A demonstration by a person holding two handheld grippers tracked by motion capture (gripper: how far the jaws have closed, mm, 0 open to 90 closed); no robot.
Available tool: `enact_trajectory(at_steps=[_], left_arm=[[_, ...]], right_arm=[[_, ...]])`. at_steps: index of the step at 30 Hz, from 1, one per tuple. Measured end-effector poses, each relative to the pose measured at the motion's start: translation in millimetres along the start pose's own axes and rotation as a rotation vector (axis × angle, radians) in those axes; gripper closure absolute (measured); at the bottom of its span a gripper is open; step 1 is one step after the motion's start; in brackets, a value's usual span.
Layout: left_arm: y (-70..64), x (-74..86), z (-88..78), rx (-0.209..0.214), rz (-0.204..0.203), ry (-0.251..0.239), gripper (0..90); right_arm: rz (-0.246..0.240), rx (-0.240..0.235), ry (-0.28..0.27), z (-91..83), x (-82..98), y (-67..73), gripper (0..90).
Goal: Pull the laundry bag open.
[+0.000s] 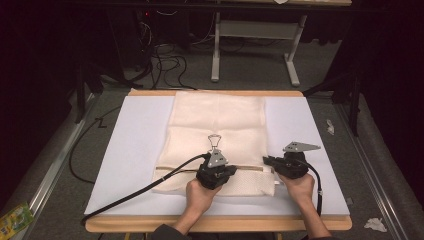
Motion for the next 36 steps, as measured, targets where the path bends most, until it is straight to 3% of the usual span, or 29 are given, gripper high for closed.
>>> enact_trajectory(at_steps=[6,13,22,36], left_arm=[[7.3,3.5,-8.7,-0.007,-0.016,-0.009,87.0],[7.6,5.6,-10.1,-0.015,-0.011,-0.008,87.0],[17.0,13.0,-17.8,-0.023,-0.044,-0.017,87.0],[24.2,18.9,-27.9,-0.041,-0.057,-0.036,87.0]], right_arm=[[0.009,-0.013,-0.005,0.7,-0.5,-1.0,88.2],[0.007,-0.002,-0.002,0.8,-1.0,-0.2,88.1],[0.014,-0.002,0.001,2.5,-0.9,-3.3,88.2],[0.013,0.011,0.004,2.8,-5.5,-3.0,88.1]])
Point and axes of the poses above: each handheld gripper's, and its own axes: z roughly forward along the jaws, x roughly out of its underside, y roughly to its left, the point moved 4 cm from there along z, roughly forward along the jaws, and after that the axes turned 14 degrees about y, right-handed, at the moved point
